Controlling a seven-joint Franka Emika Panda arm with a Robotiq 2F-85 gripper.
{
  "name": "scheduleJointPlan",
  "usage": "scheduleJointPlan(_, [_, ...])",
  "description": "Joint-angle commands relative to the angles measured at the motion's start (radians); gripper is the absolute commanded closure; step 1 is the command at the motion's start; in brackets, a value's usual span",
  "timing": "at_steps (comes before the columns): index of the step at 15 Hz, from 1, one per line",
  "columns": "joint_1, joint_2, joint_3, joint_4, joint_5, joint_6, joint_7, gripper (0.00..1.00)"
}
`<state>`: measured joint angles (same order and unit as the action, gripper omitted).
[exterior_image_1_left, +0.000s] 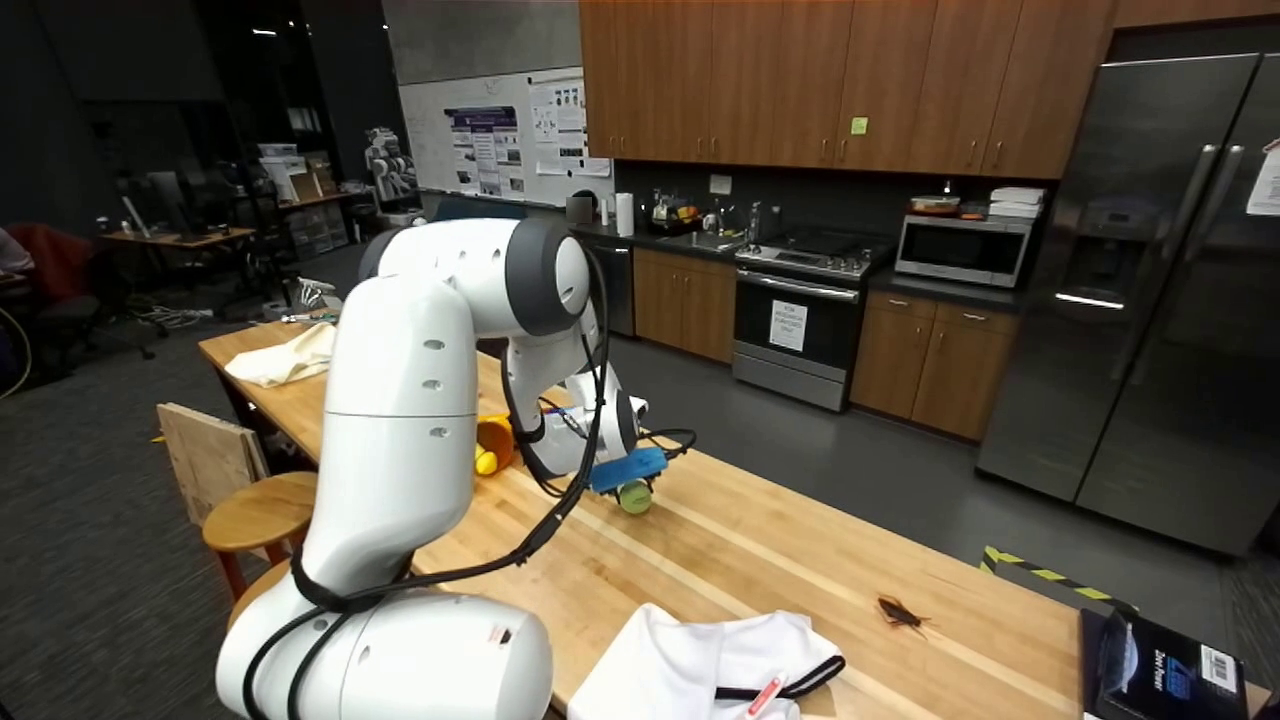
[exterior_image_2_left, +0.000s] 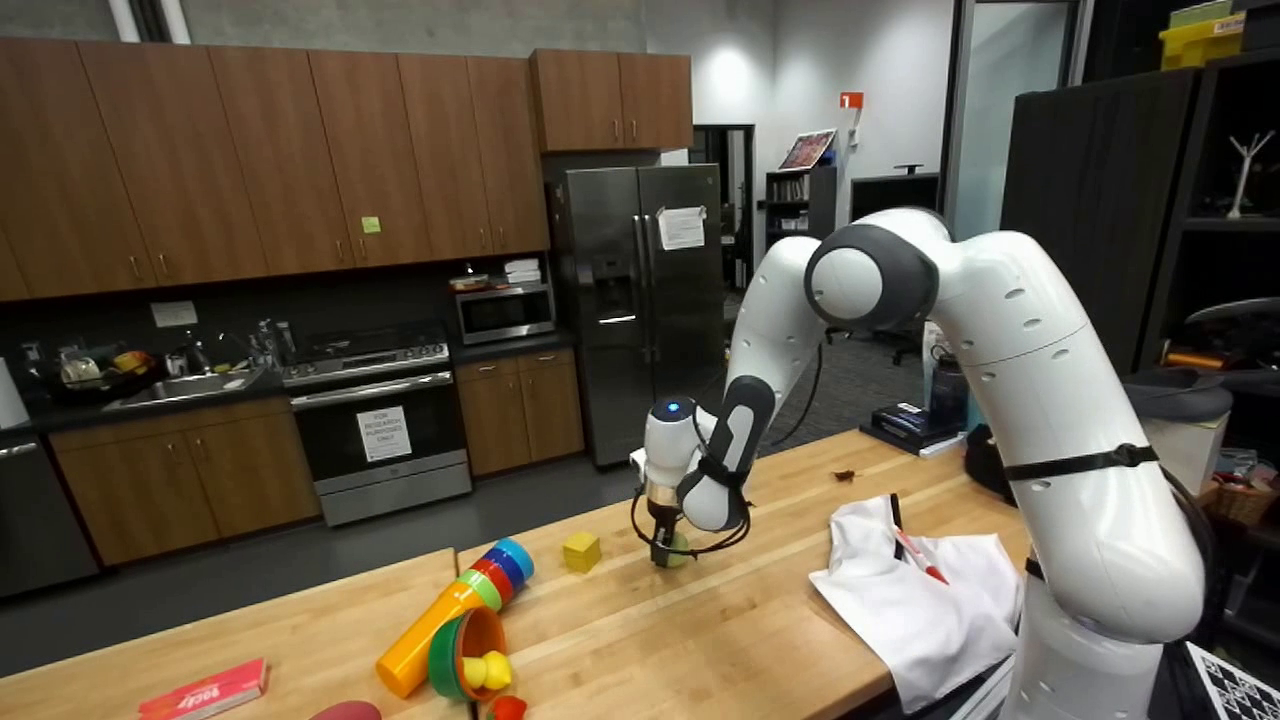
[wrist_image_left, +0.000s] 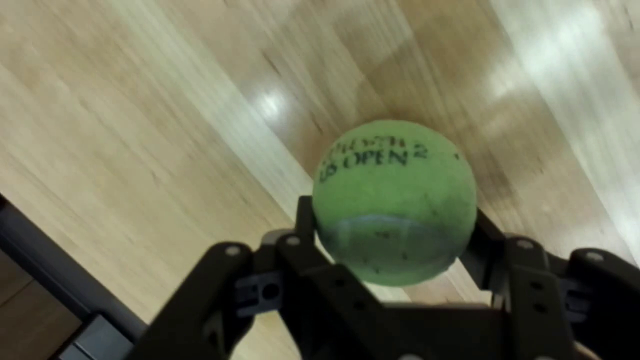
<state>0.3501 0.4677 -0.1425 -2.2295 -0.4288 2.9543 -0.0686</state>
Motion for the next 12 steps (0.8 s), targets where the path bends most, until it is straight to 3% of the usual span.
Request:
scheduleJointPlan(1, [-0.108,-0.067,-0.025,-0.141,-0.023,0.020,-0.046,0.58])
scheduleJointPlan(4, [-0.189,-0.094,-0.040,-0.179,-0.021,0.010,-0.095,0.58])
scheduleJointPlan(8, [-0.266,-0.115,0.008,-0.206,0.019,-0.009,-0.143,0.58])
scheduleJointPlan(10, [-0.408,-0.122,0.206,-0.229,0.182,-0.048,-0.288,0.58])
scheduleJointPlan(12, [-0.430,-0.101,0.286,-0.200,0.288,-0.109,-0.318,0.58])
